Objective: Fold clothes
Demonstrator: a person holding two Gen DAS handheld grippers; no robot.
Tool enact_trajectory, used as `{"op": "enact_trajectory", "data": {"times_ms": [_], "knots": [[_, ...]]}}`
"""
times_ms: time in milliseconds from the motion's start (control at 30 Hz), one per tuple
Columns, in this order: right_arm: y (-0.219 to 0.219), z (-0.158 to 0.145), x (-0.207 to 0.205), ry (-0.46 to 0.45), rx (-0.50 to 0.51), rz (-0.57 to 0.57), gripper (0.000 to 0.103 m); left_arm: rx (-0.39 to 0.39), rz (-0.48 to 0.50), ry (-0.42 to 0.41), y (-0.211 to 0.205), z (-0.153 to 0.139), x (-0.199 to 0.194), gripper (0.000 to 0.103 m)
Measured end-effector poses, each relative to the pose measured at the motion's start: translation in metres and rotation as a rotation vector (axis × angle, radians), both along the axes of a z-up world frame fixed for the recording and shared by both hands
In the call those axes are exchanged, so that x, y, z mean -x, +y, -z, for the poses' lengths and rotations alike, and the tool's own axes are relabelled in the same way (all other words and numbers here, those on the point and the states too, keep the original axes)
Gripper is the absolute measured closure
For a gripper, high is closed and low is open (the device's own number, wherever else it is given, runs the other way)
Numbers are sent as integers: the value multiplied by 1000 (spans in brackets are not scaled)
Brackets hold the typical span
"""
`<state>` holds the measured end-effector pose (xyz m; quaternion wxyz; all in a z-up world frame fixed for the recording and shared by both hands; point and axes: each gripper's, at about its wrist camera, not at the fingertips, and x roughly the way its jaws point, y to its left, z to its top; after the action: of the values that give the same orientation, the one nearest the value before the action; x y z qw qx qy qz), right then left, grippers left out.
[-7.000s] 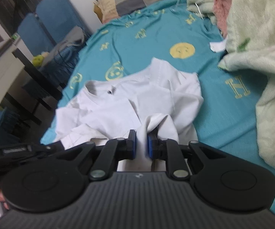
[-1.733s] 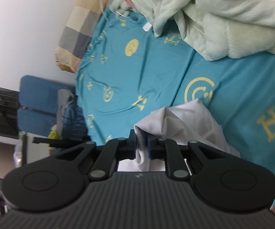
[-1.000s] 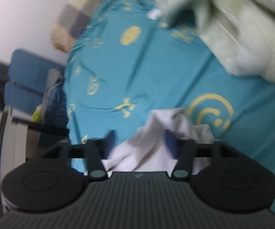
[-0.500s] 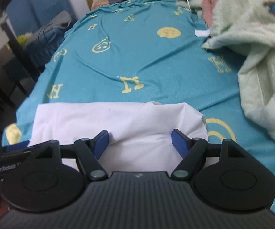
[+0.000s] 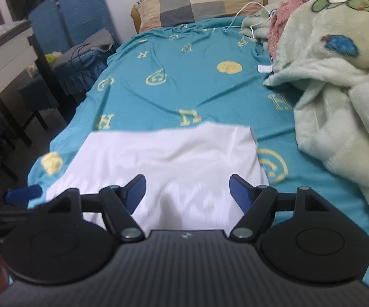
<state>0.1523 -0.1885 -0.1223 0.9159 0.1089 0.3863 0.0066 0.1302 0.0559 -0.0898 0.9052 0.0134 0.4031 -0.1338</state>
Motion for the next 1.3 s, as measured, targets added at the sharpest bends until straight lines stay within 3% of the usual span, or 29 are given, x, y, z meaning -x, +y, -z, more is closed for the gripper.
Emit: {"op": "enact_trajectory", "data": {"times_ms": [200,333,433,500,733,833,1033,1200,1300], "knots": [[1,28,-3,96,10,5,27,-25,6,100,-2,27,4,20],[1,34,-5,111,1,10,28,2,3,115,1,19,12,19],[2,34,-3,110,-1,12,28,124,-20,191,12,16,20,19],[3,33,-3,111,2,13,28,246,-54,257,23,19,23,18],[4,32,-5,117,5,21,28,540,-272,472,63,63,5,18],[3,32,-5,118,2,23,27,679,-347,459,78,70,3,18],[2,32,-5,117,-1,32,27,843,-384,382,92,67,5,20],[1,31,-5,116,-11,46,27,940,-331,298,91,57,10,19],[1,31,-5,118,-20,52,27,928,-336,312,86,62,8,18]]}}
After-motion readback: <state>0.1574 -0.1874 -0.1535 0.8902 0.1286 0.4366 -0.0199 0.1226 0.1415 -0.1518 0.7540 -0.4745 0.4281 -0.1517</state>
